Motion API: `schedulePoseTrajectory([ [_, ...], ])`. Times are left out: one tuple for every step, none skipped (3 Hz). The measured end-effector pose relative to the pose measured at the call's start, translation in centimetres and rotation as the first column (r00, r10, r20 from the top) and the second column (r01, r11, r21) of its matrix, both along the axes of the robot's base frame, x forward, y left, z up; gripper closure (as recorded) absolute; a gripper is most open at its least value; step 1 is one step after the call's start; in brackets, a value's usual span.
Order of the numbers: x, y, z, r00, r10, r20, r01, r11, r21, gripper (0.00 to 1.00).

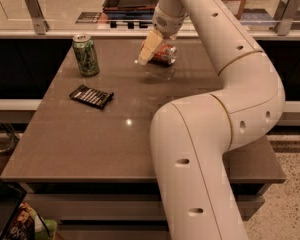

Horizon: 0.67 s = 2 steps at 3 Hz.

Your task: Place coke can upright

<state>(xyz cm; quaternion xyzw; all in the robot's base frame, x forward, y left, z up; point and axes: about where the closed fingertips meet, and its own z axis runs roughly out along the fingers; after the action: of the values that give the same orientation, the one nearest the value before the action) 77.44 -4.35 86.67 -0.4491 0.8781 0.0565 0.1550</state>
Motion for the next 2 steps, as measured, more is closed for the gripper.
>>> schedulePoseTrajectory([
  [0.25,0.26,-0.56,1.0000,0.007,-0.006,-0.007,1.000,0.003,0.00],
  [0.42,0.62,-1.04,0.9998,0.013,-0.013,-0.013,1.000,0.003,0.00],
])
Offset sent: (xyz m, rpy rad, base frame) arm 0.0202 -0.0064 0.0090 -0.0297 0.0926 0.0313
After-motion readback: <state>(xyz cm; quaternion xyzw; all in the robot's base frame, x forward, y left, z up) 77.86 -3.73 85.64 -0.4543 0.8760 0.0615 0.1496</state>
